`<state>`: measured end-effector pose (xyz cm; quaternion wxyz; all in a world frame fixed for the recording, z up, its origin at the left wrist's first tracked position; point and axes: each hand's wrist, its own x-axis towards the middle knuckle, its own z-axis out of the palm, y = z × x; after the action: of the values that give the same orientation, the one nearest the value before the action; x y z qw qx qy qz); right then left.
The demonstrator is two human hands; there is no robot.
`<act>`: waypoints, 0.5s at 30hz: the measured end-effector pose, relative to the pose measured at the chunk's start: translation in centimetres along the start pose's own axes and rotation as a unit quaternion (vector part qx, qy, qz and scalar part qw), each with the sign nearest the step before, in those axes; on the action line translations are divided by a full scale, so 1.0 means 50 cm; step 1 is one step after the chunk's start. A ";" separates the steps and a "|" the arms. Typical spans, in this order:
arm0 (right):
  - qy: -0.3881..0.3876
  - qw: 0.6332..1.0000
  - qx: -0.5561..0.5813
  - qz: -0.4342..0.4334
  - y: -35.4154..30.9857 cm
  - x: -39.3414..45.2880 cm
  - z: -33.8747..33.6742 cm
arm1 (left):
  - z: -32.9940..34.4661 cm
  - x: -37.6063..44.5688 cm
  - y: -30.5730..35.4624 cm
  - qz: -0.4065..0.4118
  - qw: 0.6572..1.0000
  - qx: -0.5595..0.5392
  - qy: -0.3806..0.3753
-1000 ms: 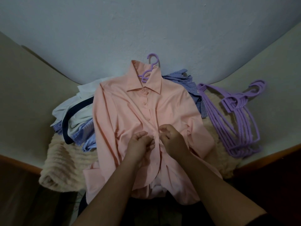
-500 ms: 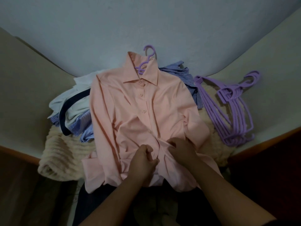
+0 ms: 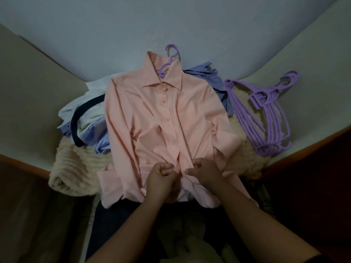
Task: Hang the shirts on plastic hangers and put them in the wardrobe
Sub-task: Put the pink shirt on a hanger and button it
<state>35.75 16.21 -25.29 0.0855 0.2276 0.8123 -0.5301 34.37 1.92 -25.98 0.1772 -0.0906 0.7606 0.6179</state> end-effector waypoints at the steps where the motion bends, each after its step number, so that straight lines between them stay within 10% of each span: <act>1: -0.002 1.000 0.009 0.000 -0.001 -0.004 0.004 | 0.000 -0.006 0.003 -0.006 1.000 -0.019 -0.002; 15: -0.037 0.972 0.228 0.035 -0.011 -0.050 0.019 | -0.003 -0.036 0.006 -0.015 0.998 -0.067 0.003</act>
<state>37.61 14.49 -24.29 0.0800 0.2498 0.6579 -0.7059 35.93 1.70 -25.00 0.1775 -0.1157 0.7168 0.6643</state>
